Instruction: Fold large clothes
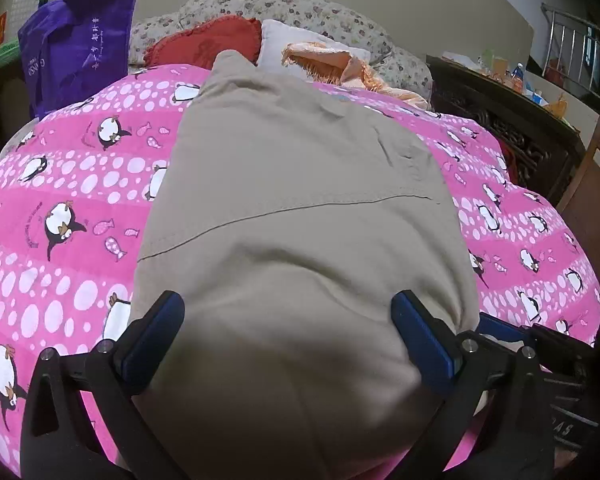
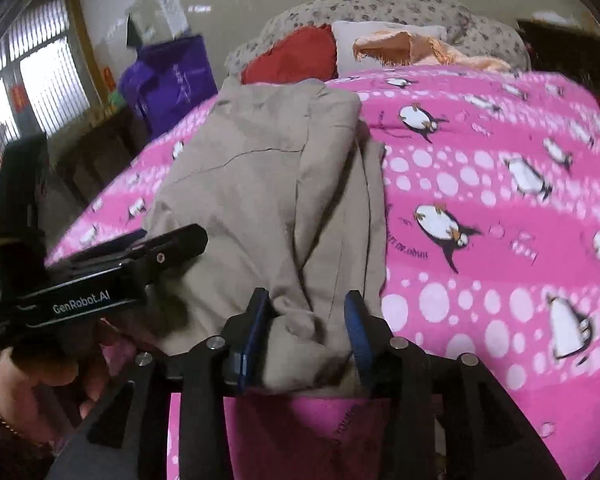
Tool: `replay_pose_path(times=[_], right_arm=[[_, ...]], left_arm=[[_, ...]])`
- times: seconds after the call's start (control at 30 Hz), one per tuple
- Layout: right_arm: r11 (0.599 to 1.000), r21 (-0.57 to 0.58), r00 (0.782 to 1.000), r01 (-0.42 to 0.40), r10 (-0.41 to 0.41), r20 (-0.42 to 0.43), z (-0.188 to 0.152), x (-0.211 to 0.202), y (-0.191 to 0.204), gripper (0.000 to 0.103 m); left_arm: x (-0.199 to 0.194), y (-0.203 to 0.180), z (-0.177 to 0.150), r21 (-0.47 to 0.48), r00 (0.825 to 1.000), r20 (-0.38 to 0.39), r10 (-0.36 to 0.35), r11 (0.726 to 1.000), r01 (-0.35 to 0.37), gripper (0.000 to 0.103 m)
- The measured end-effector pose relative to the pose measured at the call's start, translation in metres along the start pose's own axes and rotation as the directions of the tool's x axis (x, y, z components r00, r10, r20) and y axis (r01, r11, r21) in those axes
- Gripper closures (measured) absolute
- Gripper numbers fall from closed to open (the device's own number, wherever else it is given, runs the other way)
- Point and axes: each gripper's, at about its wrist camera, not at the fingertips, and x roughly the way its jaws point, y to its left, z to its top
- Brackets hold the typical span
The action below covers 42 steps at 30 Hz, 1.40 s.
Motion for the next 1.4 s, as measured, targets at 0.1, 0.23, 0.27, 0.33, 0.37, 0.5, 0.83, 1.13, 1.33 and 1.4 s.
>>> replay_pose_path(times=[0.1, 0.23, 0.27, 0.33, 0.37, 0.5, 0.83, 1.13, 1.33, 1.4], right_arm=[[1.0, 0.002, 1.0, -0.002, 0.002, 0.008, -0.001, -0.001, -0.001, 0.062], [1.0, -0.001, 1.0, 0.004, -0.004, 0.01, -0.003, -0.002, 0.001, 0.061], [1.0, 0.001, 1.0, 0.004, -0.004, 0.009, -0.004, -0.002, 0.001, 0.06], [1.0, 0.012, 1.0, 0.015, -0.015, 0.006, -0.005, -0.001, -0.001, 0.053], [1.0, 0.017, 1.0, 0.011, -0.011, 0.005, -0.004, -0.001, -0.002, 0.053], [0.999, 0.0, 0.999, 0.033, -0.033, 0.006, -0.006, -0.002, 0.002, 0.052], [0.991, 0.012, 0.99, 0.13, -0.129, -0.055, 0.019, -0.036, 0.014, 0.05], [0.987, -0.029, 0.987, 0.157, -0.158, -0.018, 0.02, -0.122, 0.038, 0.039], [0.991, -0.029, 0.991, 0.132, -0.133, -0.002, 0.015, -0.133, 0.04, 0.033], [0.993, -0.016, 0.993, 0.121, -0.121, -0.003, 0.013, -0.134, 0.04, 0.033]], left_arm=[[0.0, 0.0, 0.0, 0.0, 1.0, 0.001, 0.0, 1.0, 0.0, 0.0], [0.001, 0.0, 0.0, 0.001, 1.0, 0.001, 0.002, 1.0, -0.002, 0.0], [0.001, 0.001, 0.001, 0.001, 1.0, 0.0, 0.002, 1.0, -0.002, 0.0], [0.001, 0.001, 0.001, 0.0, 1.0, 0.0, 0.001, 1.0, -0.001, 0.0], [0.0, 0.0, 0.0, 0.001, 1.0, 0.0, 0.001, 1.0, -0.001, 0.0], [0.002, 0.002, 0.001, -0.006, 1.0, -0.004, -0.011, 1.0, 0.011, 0.0], [-0.028, -0.006, 0.015, 0.0, 0.98, -0.187, 0.066, 0.998, -0.067, 0.0], [-0.093, -0.028, 0.025, -0.046, 0.961, -0.257, 0.103, 0.992, -0.118, 0.0], [-0.1, -0.047, 0.031, 0.01, 0.965, -0.234, 0.122, 0.992, -0.123, 0.0], [-0.102, -0.047, 0.033, 0.009, 0.966, -0.232, 0.119, 0.993, -0.12, 0.0]])
